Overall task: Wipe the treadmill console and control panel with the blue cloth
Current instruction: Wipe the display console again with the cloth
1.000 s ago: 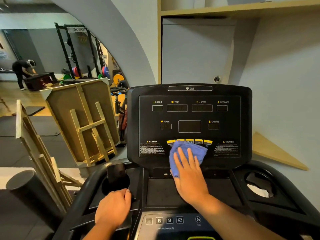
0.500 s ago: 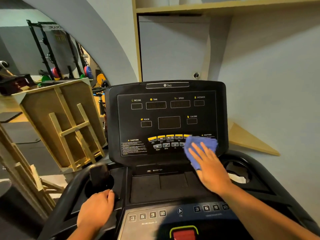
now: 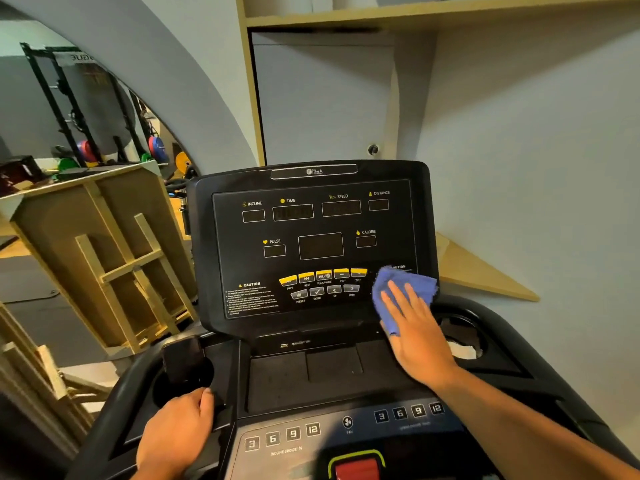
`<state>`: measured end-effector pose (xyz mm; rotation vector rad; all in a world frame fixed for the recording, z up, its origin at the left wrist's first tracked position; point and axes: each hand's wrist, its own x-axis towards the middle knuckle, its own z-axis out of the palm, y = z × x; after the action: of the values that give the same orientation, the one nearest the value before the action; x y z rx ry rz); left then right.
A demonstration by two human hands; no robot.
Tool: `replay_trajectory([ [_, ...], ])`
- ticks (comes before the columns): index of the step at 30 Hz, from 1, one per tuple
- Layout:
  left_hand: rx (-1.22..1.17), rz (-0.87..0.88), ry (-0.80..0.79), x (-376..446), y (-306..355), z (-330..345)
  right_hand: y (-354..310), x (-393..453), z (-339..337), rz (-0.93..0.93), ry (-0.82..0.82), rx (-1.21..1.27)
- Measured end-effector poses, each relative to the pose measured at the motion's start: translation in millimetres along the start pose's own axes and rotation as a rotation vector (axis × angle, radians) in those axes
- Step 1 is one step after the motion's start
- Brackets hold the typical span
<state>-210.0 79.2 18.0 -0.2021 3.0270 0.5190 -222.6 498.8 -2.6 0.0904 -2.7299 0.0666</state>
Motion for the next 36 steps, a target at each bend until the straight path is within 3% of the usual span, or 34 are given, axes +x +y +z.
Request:
replay_trajectory([
  [3, 0.007, 0.013, 0.007, 4, 0, 0, -3, 23, -15, 0.248, 0.085, 0.167],
  [5, 0.010, 0.025, 0.018, 4, 1, -1, -27, 43, -24, 0.289, 0.114, 0.167],
  [10, 0.020, 0.013, 0.004, 3, -4, 3, -65, 23, -6, -0.291, -0.017, -0.050],
  [16, 0.004, 0.045, 0.012, 5, -1, 3, -15, 8, -19, -0.221, -0.131, -0.055],
  [21, 0.006, 0.066, 0.051, 4, -7, 5, -73, 61, -23, -0.618, -0.210, -0.123],
  [24, 0.007, 0.069, 0.067, 4, -8, 6, -117, 89, -23, -0.753, -0.176, -0.121],
  [29, 0.023, 0.066, 0.074, 6, -13, 12, -142, 97, -22, -0.794, -0.167, -0.104],
  [36, 0.002, 0.092, 0.080, 5, -12, 12, -44, 61, -35, -0.647, -0.196, -0.054],
])
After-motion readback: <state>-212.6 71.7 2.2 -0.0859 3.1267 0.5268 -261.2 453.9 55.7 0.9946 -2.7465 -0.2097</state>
